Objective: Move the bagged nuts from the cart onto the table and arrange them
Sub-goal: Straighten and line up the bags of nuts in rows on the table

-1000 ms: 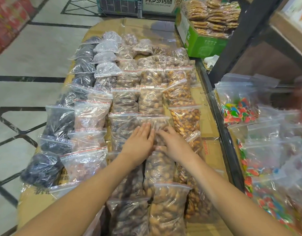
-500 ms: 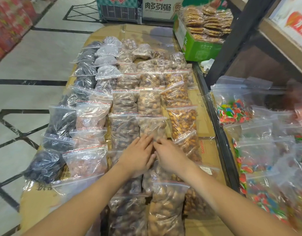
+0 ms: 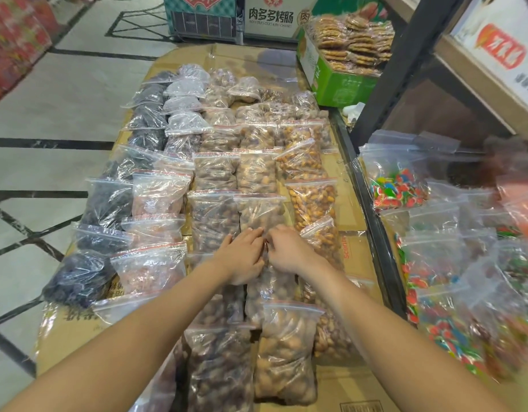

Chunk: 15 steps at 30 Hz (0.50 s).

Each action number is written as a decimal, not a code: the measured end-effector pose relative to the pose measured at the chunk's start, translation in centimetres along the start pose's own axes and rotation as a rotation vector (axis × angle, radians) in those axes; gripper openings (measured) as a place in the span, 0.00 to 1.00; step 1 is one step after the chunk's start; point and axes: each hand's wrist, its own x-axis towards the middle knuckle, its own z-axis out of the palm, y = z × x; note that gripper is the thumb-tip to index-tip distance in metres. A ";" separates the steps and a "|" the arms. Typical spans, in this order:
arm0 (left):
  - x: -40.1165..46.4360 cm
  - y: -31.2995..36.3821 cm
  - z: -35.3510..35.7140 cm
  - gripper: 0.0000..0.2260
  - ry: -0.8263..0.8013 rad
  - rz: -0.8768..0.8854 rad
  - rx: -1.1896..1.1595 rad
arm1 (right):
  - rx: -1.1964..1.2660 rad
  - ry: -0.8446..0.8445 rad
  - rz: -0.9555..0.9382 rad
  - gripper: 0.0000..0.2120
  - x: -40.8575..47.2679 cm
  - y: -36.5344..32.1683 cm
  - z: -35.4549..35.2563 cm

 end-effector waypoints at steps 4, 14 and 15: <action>-0.2 -1.7 -1.2 0.22 0.240 0.041 -0.055 | 0.071 0.078 0.069 0.12 -0.5 2.3 -1.3; 0.9 -1.9 -0.8 0.25 0.163 -0.107 0.147 | 0.037 0.232 -0.056 0.10 -1.0 3.5 0.3; 0.6 -1.4 -0.6 0.24 0.205 -0.096 0.133 | 0.035 0.203 -0.089 0.10 -1.1 3.4 0.6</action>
